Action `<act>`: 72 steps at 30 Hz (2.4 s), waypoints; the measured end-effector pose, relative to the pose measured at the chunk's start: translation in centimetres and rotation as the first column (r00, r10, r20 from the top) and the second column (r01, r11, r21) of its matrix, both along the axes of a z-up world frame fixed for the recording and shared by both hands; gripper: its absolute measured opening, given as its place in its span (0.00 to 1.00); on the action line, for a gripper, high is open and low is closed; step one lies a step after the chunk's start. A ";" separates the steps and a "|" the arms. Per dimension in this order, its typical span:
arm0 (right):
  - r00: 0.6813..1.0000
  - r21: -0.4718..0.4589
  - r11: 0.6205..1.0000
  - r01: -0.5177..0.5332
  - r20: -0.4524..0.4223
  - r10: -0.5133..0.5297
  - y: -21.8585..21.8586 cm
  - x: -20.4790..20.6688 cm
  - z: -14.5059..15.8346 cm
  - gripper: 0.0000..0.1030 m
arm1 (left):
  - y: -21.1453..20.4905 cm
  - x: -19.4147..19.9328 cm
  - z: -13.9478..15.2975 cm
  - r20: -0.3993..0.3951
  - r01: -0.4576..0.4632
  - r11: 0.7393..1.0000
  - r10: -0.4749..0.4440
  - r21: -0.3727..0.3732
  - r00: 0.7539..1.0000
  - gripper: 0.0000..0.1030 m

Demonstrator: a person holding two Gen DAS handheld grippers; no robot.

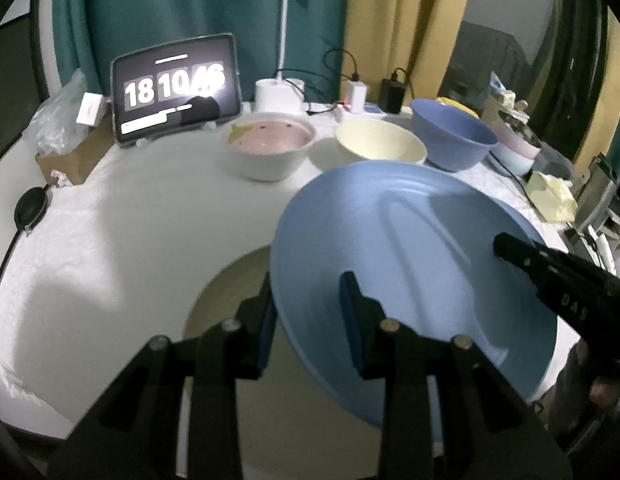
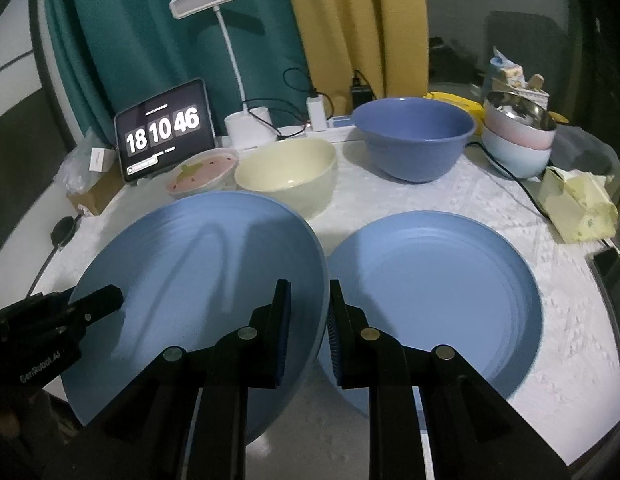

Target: Organize plates and bowls

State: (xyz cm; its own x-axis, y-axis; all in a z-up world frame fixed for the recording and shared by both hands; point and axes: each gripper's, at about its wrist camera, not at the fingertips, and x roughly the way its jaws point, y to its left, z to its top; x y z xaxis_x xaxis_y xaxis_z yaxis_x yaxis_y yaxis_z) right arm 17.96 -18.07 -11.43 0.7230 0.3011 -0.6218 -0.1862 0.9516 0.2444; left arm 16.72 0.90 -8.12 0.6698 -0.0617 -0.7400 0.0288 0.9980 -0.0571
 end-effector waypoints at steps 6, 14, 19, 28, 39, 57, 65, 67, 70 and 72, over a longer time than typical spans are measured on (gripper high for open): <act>1.000 0.025 0.999 0.026 0.002 -0.026 -2.3 -0.5 -0.5 0.19 | -2.4 0.0 0.0 -0.002 0.028 0.999 -0.028 0.028 1.000 0.31; 0.998 0.051 0.997 0.062 -0.003 -0.062 -5.2 -0.9 -1.5 0.19 | -5.4 0.2 -0.5 -0.014 0.061 0.997 -0.060 0.055 0.998 0.31; 0.996 0.066 0.994 0.085 -0.009 -0.085 -7.0 -1.0 -2.0 0.19 | -7.2 0.4 -0.8 -0.024 0.088 0.994 -0.086 0.071 0.996 0.31; 0.992 0.069 0.990 0.122 -0.017 -0.121 -9.9 -0.8 -2.7 0.19 | -10.1 1.3 -1.5 -0.049 0.126 0.989 -0.122 0.082 0.991 0.31; 0.987 0.073 0.985 0.158 -0.033 -0.156 -12.7 0.3 -3.6 0.19 | -13.2 2.8 -2.8 -0.086 0.166 0.981 -0.158 0.101 0.984 0.32; 0.983 0.076 0.981 0.179 -0.053 -0.176 -15.4 2.9 -4.8 0.20 | -16.2 5.7 -4.8 -0.139 0.189 0.974 -0.172 0.124 0.975 0.32; 0.984 0.039 0.983 0.177 -0.031 -0.176 -15.1 3.5 -4.8 0.34 | -16.6 6.8 -5.5 -0.160 0.187 0.975 -0.167 0.120 0.973 0.34; 0.982 0.032 0.982 0.185 -0.032 -0.184 -15.1 3.7 -4.9 0.38 | -16.3 6.9 -5.4 -0.160 0.190 0.977 -0.174 0.097 0.972 0.35; 0.979 -0.005 0.980 0.201 -0.021 -0.201 -15.0 3.9 -4.9 0.39 | -15.6 6.8 -5.2 -0.154 0.174 0.981 -0.159 0.085 0.975 0.43; 0.980 -0.025 0.980 0.197 -0.018 -0.197 -14.8 4.0 -4.9 0.40 | -15.2 6.8 -5.0 -0.148 0.163 0.984 -0.150 0.076 0.977 0.45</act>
State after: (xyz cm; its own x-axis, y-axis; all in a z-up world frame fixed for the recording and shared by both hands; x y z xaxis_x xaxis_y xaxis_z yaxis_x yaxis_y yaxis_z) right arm 21.93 -32.89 -16.29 0.7539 0.1395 -0.6420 0.0103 0.9746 0.2238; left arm 23.54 -14.33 -13.14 0.5453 -0.0887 -0.8335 0.1830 0.9830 0.0151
